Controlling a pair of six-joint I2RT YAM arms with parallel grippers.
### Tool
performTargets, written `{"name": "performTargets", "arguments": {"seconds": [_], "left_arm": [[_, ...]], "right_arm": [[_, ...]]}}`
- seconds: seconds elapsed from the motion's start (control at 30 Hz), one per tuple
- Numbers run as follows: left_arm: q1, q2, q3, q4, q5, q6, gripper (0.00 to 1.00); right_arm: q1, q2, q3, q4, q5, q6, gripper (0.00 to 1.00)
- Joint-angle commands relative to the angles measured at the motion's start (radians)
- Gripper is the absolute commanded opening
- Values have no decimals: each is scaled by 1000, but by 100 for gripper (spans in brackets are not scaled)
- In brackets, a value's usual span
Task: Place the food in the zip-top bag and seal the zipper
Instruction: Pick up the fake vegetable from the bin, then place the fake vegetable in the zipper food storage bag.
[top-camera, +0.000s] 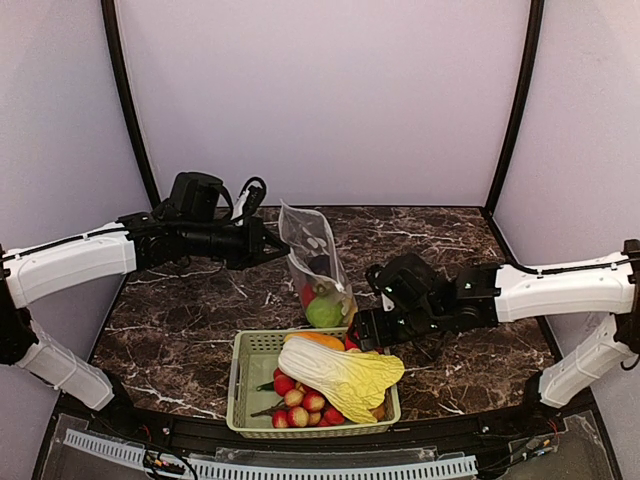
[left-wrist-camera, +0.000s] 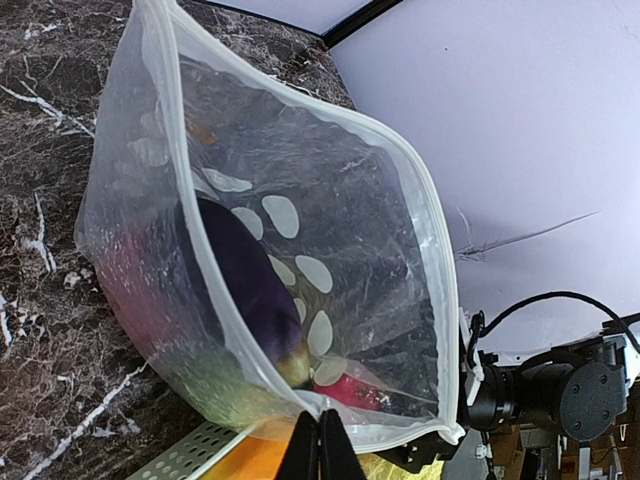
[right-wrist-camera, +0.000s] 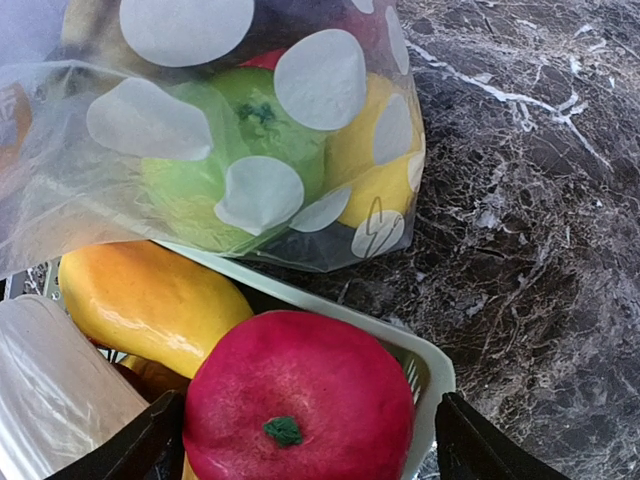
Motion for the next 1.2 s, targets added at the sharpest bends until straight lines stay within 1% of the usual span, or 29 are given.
{"name": "performTargets", "arguments": {"seconds": [0.0,0.07,0.17,0.27,0.4,0.53,0.7,0.77,0.87,1.03,1.17], "left_arm": [[5,-41,-19,7,-1,-3,1],[5,-42,-19,7,-1,-2,1],[5,-42,-19,8,0,-3,1],[5,-42,-19,10,-1,-1,1],[5,-43,-20,8,-1,1,1],[5,-46,-25,12,3,6,1],[5,-40,-15,28,22,13,1],[5,-38,-12,40,36,15,1],[5,-36,-8,64,63,20,1],[5,-40,6,70,86,42,1],[5,-40,11,60,93,55,1]], "right_arm": [[-8,10,15,7,-4,-11,79],[-8,2,13,11,-5,-11,74],[-8,-21,8,8,-2,-6,64],[-7,-63,-2,-1,5,-3,59],[-3,-153,-18,-13,16,-12,57],[-2,-282,-21,-32,45,-46,57],[-5,-357,78,-78,86,-115,57],[-5,-347,137,-79,94,-155,56],[-6,-291,252,-78,97,-229,56],[-20,-129,436,-56,72,-353,57],[-54,-7,547,-32,21,-407,56]]}}
